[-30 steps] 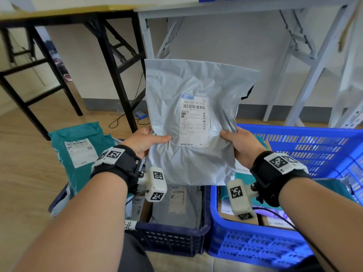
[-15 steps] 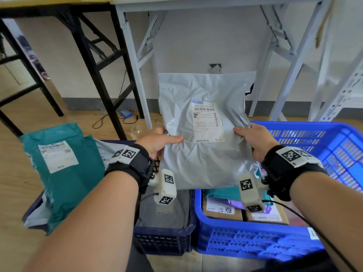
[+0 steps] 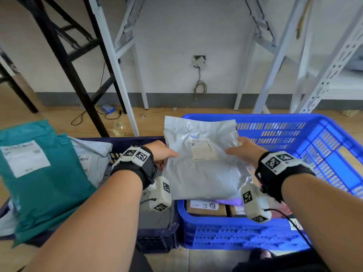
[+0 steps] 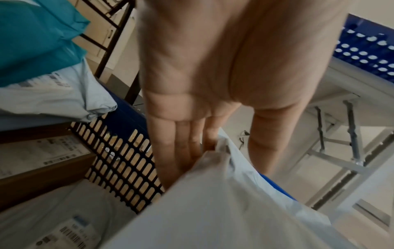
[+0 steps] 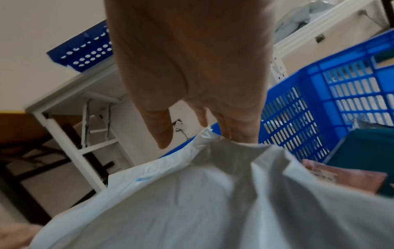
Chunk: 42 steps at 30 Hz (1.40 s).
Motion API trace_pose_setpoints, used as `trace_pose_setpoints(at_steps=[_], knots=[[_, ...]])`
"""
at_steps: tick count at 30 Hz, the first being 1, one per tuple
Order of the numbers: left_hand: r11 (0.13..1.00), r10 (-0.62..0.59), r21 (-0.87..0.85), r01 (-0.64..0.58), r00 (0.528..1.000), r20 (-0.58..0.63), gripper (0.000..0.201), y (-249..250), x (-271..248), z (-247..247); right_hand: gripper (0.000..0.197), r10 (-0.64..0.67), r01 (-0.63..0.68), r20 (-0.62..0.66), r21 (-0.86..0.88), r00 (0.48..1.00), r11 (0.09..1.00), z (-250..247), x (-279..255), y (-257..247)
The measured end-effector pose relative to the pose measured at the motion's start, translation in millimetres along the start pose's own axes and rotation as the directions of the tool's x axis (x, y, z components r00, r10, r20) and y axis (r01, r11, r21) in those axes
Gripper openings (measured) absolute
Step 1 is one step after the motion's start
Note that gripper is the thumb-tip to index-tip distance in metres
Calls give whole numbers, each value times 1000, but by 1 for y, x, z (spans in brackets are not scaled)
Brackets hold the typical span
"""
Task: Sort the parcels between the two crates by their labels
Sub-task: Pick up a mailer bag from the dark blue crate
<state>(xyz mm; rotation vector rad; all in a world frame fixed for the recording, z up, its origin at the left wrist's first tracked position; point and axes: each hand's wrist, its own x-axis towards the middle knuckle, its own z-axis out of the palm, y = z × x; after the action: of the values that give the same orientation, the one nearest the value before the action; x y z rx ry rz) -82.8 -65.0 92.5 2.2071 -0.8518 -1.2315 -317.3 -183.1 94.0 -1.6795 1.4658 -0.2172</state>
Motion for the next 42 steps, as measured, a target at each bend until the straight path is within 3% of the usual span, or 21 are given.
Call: trace_pose_setpoints(at_steps=[3,5,9,14,18,20,22,26,30,35,38,40,42], knots=[[996,-32,-89,29,999,-31,41,1,-5,-5,70,-104,84,-84,-215,991,973,-1,-3,-7],[985,-58,-168,50,997,-44,30,-2,-5,-12,58,-209,169,-135,-258,969,951,-1,-6,-17],[950,-141,-293,106,985,-103,35,-24,-4,-38,34,-391,337,-145,-296,909,894,12,-12,-48],[863,-266,-455,217,963,-44,12,-69,7,-51,17,-527,520,46,-260,848,814,52,-32,-95],[847,-314,-440,300,948,42,36,-95,34,-44,15,-589,616,181,-230,788,754,72,-38,-126],[842,-360,-414,346,932,48,35,-106,49,-39,14,-574,615,224,-209,787,761,75,-32,-134],[839,-406,-388,380,914,16,17,-119,64,-34,12,-529,591,282,-229,801,773,75,-25,-137],[841,-457,-354,409,888,-58,38,-142,93,-19,11,-428,521,332,-280,840,806,80,-4,-132],[824,-505,-305,478,863,-12,54,-157,123,-11,10,-379,495,341,-383,860,780,88,18,-123],[815,-558,-182,550,830,13,55,-184,147,1,9,-301,440,354,-428,885,789,97,41,-113],[826,-548,-153,543,836,10,53,-197,156,12,10,-235,391,374,-422,897,818,106,50,-109],[821,-552,-163,547,834,18,55,-204,162,17,12,-203,350,361,-411,910,842,110,54,-108],[771,-599,-218,599,797,71,59,-214,171,23,13,-190,320,332,-399,924,859,113,56,-108]])
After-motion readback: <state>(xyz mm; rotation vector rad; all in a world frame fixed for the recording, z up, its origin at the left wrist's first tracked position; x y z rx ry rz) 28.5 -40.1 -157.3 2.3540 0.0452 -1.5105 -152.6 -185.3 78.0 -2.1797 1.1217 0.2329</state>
